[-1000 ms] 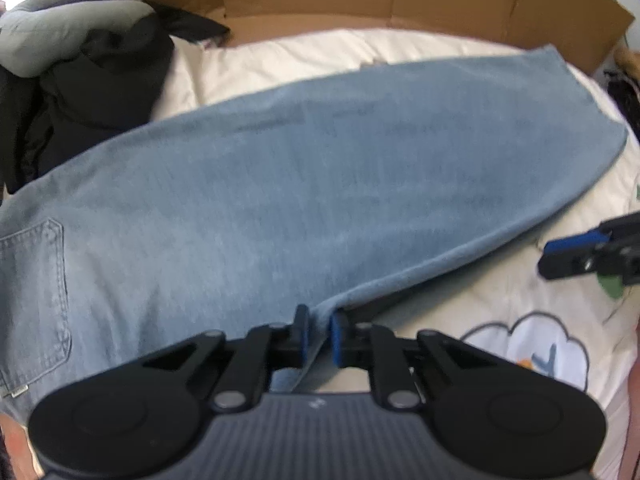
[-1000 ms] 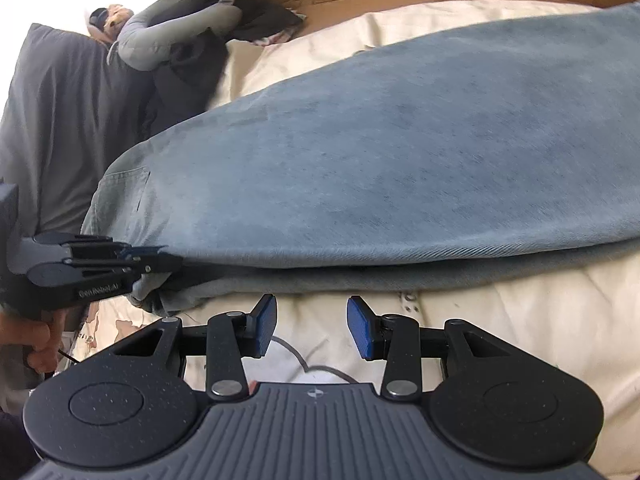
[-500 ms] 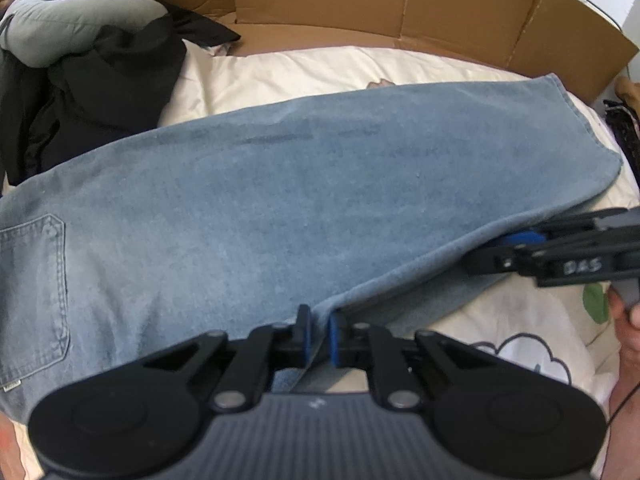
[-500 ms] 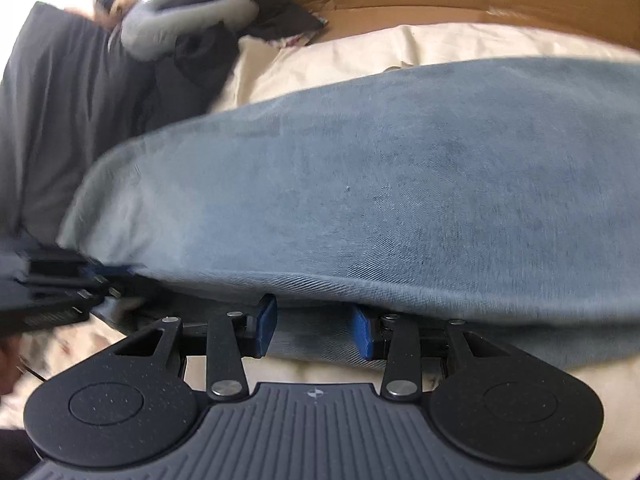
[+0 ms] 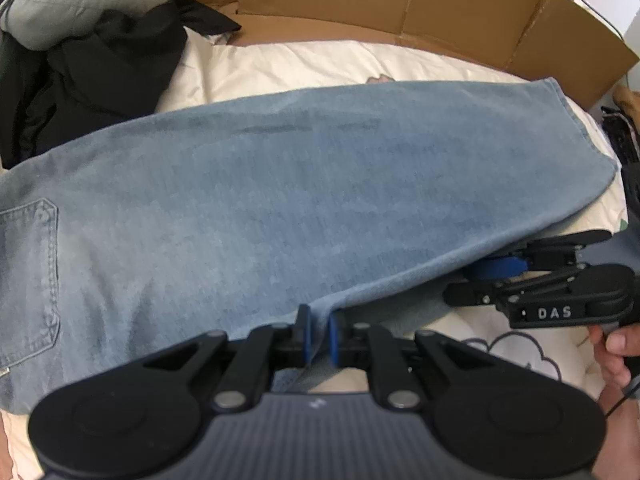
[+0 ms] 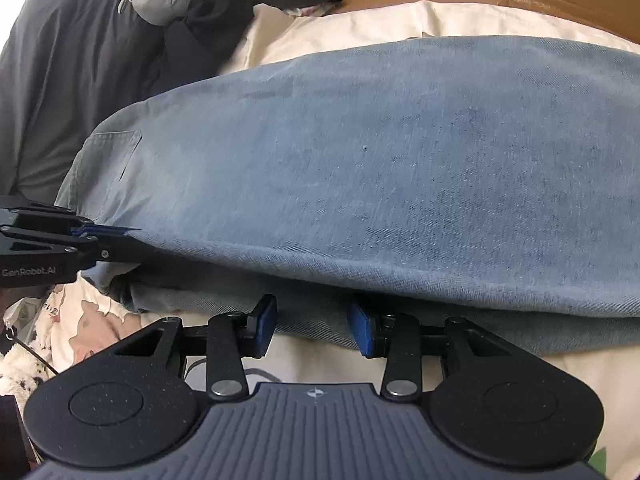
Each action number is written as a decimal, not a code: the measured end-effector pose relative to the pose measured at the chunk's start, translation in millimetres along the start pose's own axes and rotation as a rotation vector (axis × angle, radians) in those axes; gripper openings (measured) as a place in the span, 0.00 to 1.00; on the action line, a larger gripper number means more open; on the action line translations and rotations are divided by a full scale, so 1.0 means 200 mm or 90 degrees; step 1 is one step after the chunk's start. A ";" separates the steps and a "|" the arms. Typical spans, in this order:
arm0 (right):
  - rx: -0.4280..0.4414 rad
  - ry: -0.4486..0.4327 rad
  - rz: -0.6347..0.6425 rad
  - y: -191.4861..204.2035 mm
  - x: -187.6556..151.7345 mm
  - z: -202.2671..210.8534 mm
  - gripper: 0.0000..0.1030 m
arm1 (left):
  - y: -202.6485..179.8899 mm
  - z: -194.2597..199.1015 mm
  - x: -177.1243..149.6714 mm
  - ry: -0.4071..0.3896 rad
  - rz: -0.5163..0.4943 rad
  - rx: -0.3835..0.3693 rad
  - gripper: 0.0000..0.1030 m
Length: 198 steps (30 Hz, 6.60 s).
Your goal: Fold clothes
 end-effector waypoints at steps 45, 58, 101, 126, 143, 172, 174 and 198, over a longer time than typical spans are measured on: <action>0.108 0.050 0.175 0.57 -0.06 -0.16 0.45 | 0.69 0.50 0.09 -0.054 0.044 0.107 0.26; 0.117 0.031 0.212 0.93 -0.08 -0.26 0.45 | 1.11 0.78 0.12 -0.095 0.044 0.174 0.36; 0.036 0.030 0.010 1.07 -0.27 -0.29 0.10 | 0.94 0.12 -0.71 -0.090 0.369 -0.278 0.50; -0.090 -0.052 -0.328 0.39 -0.22 -0.08 0.29 | 0.83 0.00 -0.71 -0.040 0.352 -0.279 0.25; -0.154 -0.086 -0.166 0.37 0.05 0.14 0.38 | 1.55 0.66 -0.55 -0.162 0.347 0.051 0.44; -0.145 -0.125 -0.089 0.41 0.42 0.07 0.42 | 2.03 0.35 -0.21 -0.129 0.267 0.192 0.80; -0.143 -0.120 -0.088 0.42 0.41 0.06 0.42 | 2.04 0.35 -0.22 -0.126 0.288 0.170 0.73; -0.144 -0.118 -0.085 0.42 0.44 0.00 0.42 | 1.98 0.44 -0.18 -0.240 0.177 0.290 0.50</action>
Point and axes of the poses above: each gripper's, at about its wrist camera, not at the fingertips, and z roughly against the way its jaws point, y to its left, x to its top, the point moved 4 cm from there along -z, roughly the way its jaws point, and after that the axes turned 6 degrees about -x, right-handed, at the moved point
